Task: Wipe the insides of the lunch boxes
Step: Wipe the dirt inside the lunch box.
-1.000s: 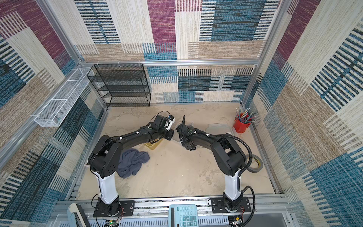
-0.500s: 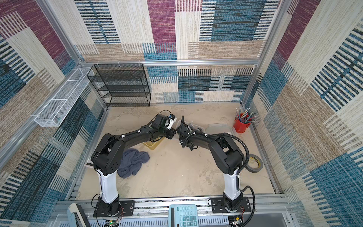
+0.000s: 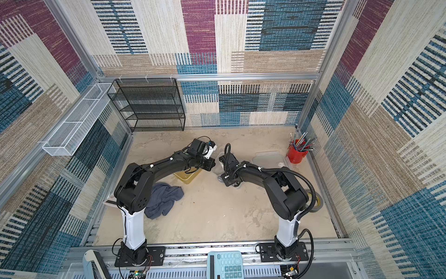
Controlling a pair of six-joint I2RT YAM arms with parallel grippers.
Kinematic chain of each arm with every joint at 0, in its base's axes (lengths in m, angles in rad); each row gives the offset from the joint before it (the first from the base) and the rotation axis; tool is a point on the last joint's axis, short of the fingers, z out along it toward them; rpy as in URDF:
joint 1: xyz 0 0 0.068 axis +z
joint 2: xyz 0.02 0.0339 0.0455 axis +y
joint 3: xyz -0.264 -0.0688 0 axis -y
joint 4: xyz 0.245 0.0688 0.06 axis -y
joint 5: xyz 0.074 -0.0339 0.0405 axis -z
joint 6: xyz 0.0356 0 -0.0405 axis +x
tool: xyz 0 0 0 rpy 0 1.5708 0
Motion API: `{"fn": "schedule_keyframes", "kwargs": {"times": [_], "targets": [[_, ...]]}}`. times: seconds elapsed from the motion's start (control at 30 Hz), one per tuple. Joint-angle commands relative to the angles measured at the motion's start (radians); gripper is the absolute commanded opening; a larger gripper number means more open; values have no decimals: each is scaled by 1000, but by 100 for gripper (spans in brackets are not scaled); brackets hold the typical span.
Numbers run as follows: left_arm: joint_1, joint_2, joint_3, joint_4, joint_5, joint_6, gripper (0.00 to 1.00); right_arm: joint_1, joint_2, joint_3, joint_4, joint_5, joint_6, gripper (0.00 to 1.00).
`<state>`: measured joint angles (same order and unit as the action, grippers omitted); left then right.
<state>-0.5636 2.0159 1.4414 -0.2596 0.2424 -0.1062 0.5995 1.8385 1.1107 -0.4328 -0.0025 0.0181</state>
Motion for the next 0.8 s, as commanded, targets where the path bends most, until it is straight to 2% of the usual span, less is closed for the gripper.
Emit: {"fn": "schedule_keyframes", "kwargs": {"times": [0.0, 0.13, 0.53, 0.77], "targets": [[-4, 7, 14, -49, 41, -23, 0, 5, 20, -8, -124, -256, 8, 0], [-5, 4, 16, -61, 35, -4, 0, 1, 19, 0, -114, -243, 3, 0], [-12, -8, 12, -91, 97, 6, 0, -44, 117, 148, 10, -376, 102, 0], [-6, 4, 43, -144, 81, 25, 0, -73, 103, 89, -37, -198, 92, 0]]}}
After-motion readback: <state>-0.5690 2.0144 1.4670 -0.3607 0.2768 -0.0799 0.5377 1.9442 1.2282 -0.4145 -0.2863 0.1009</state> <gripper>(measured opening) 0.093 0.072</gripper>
